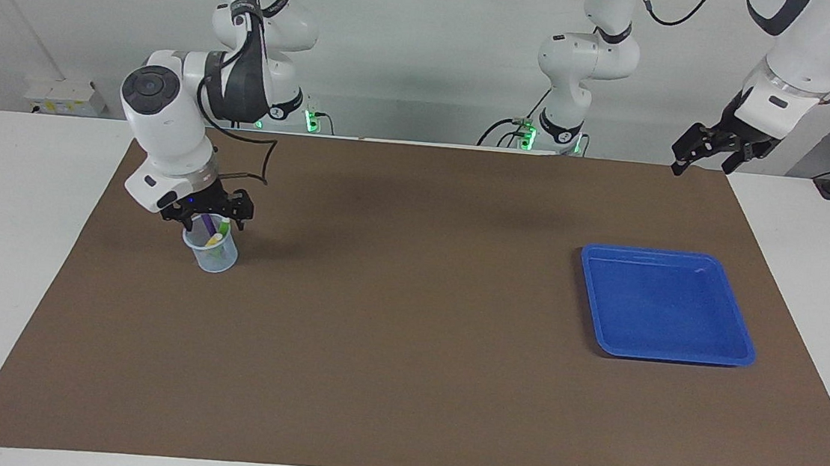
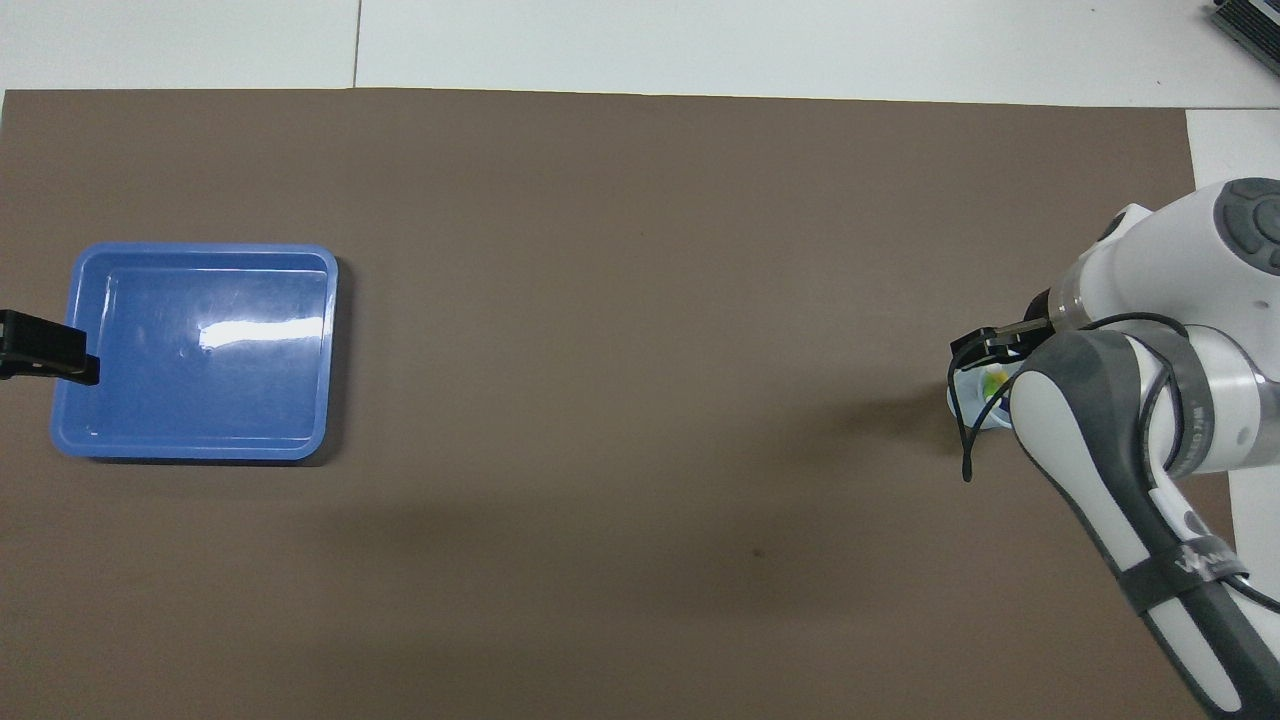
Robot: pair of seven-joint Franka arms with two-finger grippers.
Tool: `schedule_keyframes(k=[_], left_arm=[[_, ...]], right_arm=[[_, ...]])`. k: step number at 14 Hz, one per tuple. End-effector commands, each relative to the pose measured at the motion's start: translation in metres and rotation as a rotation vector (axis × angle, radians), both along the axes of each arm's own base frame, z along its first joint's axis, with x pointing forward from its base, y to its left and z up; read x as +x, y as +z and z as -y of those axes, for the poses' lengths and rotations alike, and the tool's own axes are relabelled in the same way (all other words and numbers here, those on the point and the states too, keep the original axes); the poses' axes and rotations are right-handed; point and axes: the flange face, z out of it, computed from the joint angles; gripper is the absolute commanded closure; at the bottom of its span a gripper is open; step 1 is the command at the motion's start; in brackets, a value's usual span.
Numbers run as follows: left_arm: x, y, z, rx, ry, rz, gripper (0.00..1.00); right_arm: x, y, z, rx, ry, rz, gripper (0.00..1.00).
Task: Right arm passes pens to left for tray arrangement
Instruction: 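Move the right gripper toward the white cup of pens, then lower the right gripper into the cup and grasp the yellow pen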
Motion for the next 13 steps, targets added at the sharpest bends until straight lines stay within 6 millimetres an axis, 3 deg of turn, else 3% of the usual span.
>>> schedule_keyframes(k=[1, 13], left_arm=[[-0.008, 0.001, -0.002, -0.007, 0.006, 0.014, 0.00], [-0.007, 0.000, -0.003, -0.007, 0.009, 0.017, 0.00]], right_arm=[[0.000, -0.009, 0.007, -0.022, 0.025, -0.002, 0.05], [0.001, -0.029, 0.014, -0.064, 0.047, -0.014, 0.11]])
